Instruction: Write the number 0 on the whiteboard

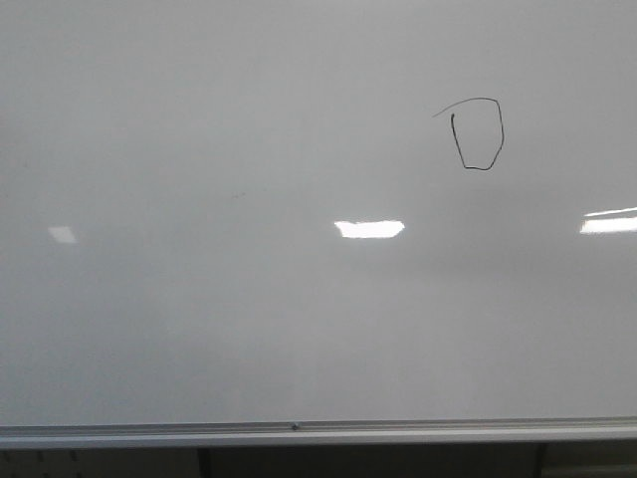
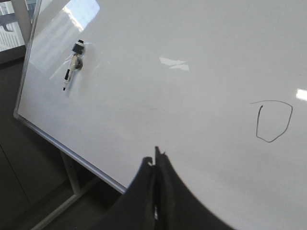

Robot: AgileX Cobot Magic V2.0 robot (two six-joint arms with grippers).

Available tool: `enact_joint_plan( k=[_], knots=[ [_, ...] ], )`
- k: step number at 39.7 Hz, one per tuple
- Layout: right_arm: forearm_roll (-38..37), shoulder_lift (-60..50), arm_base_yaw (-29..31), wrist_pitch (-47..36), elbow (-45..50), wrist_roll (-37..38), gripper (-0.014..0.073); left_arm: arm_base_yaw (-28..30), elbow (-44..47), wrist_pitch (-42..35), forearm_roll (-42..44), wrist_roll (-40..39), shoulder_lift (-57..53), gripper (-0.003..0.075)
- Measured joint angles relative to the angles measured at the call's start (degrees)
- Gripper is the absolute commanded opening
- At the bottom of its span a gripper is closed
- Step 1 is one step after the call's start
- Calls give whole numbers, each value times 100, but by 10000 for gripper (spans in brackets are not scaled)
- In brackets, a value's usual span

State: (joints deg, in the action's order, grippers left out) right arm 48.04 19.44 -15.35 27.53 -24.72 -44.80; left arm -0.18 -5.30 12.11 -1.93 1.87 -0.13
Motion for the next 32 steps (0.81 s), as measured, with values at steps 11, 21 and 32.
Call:
enact_joint_plan(
  k=[11, 21, 32],
  knots=[
    [0, 0, 0, 0, 0, 0, -69, -9, 557, -394, 0, -47, 0, -20],
    [0, 0, 0, 0, 0, 0, -69, -9, 557, -526, -10, -50, 0, -20],
    [0, 0, 0, 0, 0, 0, -69, -9, 557, -546, -10, -60, 0, -20]
  ],
)
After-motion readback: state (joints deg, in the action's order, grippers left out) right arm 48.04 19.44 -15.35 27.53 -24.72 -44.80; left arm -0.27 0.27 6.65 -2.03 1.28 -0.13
